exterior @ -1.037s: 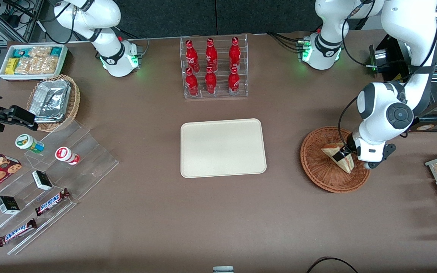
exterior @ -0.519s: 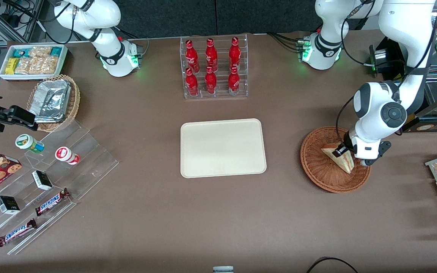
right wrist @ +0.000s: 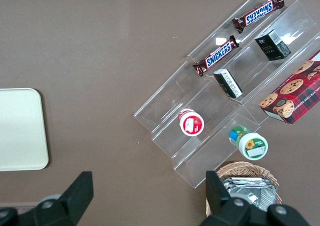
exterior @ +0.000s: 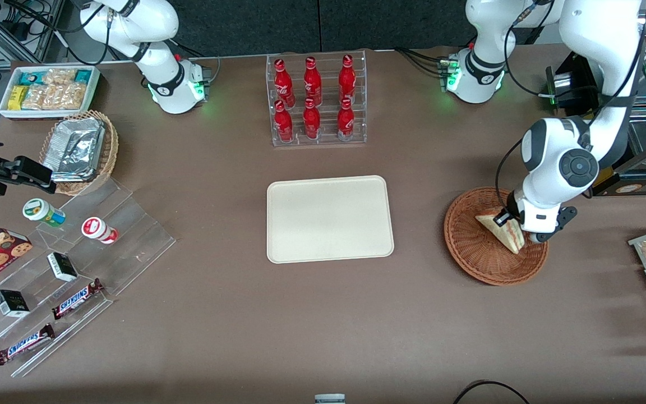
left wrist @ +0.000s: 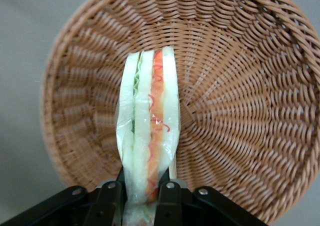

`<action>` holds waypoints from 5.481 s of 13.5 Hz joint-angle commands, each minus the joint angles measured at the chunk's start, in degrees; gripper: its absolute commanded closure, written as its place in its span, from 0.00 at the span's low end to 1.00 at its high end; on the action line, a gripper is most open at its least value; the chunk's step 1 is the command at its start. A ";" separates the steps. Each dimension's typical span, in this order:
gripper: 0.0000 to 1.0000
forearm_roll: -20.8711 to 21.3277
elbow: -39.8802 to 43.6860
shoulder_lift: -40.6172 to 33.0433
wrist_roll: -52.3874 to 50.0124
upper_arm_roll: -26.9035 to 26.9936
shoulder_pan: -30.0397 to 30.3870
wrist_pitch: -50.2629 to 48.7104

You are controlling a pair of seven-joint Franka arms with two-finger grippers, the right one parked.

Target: Place sandwich from basket to tray

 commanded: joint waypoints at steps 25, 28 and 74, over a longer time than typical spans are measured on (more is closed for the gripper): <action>1.00 15.53 34.55 29.79 -19.83 -28.22 -18.65 -8.95; 1.00 17.03 34.65 30.51 -20.36 -28.13 -18.65 -8.86; 0.00 -5.12 38.25 -7.18 39.29 -4.67 3.49 -52.96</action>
